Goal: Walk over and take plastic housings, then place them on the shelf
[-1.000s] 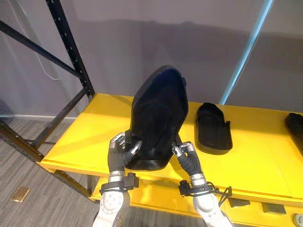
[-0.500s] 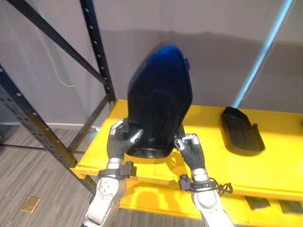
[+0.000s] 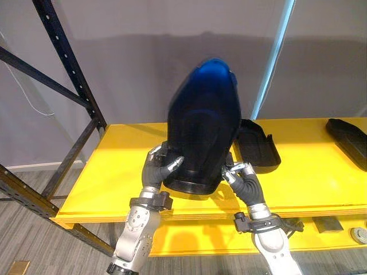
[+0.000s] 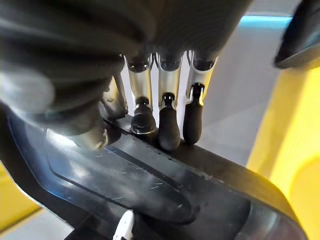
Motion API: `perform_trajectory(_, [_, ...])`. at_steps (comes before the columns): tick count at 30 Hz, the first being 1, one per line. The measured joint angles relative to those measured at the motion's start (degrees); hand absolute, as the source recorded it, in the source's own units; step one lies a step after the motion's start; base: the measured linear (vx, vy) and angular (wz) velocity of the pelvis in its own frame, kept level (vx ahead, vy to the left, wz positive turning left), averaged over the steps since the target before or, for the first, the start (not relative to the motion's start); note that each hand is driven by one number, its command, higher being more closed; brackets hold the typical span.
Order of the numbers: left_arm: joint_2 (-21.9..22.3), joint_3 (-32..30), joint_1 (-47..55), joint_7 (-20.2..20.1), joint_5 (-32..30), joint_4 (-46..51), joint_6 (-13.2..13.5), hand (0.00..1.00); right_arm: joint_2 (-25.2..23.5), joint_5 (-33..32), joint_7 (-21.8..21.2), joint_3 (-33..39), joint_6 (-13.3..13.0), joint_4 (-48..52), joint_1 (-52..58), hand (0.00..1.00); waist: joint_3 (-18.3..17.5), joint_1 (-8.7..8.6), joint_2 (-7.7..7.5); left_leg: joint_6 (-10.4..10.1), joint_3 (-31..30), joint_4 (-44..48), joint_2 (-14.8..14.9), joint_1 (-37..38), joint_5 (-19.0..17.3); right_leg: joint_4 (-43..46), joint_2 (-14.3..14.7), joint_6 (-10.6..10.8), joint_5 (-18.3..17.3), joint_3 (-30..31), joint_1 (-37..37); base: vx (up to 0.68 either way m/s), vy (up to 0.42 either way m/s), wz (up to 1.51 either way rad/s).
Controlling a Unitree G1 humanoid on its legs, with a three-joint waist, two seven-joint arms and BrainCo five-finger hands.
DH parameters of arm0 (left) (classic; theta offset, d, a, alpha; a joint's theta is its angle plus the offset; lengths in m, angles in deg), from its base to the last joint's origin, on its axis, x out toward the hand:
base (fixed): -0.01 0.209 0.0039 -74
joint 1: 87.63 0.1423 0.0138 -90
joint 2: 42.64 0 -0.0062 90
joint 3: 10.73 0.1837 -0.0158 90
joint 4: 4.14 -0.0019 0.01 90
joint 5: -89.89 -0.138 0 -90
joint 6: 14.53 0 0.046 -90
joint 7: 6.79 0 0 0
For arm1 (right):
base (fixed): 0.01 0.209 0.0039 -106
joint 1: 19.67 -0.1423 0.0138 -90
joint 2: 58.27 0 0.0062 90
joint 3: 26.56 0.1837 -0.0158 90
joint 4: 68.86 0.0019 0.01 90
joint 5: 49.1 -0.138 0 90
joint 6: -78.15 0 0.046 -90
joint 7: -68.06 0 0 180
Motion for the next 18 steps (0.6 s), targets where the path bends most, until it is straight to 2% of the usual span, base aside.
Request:
perform_trajectory(8, [1.5, -3.2, -2.4, -0.2, -3.2, -2.1, -0.2, 1.00, -4.5, -2.3, -0.9, 0.0, 0.0, -2.9, -0.9, 0.00, 2.0, 0.14, 0.13, -0.2, 1.9, 0.0, 0.1, -0.1, -0.2, -0.3, 0.3, -0.3, 0.3, 2.3, -1.5, -0.01, 0.008, -0.12])
perform_trajectory(13, [2.7, -5.3, -3.6, 0.5, -3.2, -2.1, -0.2, 1.00, -4.6, -2.9, -1.0, 0.0, 0.0, -5.2, -5.4, 0.00, 2.7, 0.30, 0.30, -0.2, 2.4, 0.2, 0.1, -0.3, -0.2, -0.8, 0.4, -0.3, 0.6, 2.6, -1.9, 0.01, 0.005, -0.04])
perform_trajectory(15, [3.3, -6.4, -4.2, 0.6, -3.0, -2.1, 0.0, 1.00, -3.9, -5.3, -1.9, 0.0, 0.0, -6.5, -8.2, 0.00, 2.8, 0.48, 0.51, -0.2, 2.4, 0.2, 0.1, -0.3, -0.2, -0.9, 0.4, -0.3, 0.6, 2.6, -1.7, 0.00, 0.000, 0.00])
perform_trajectory(18, [3.2, -6.9, -5.3, 0.7, -2.6, -2.5, 1.0, 1.00, -2.2, -16.3, -4.9, 0.0, 0.0, -8.3, -11.3, 0.00, 3.0, 1.07, 0.87, -0.2, 1.9, 0.2, 0.1, -0.1, -0.2, -0.9, 0.4, -0.3, 0.6, 2.2, -1.2, -0.01, 0.008, 0.08])
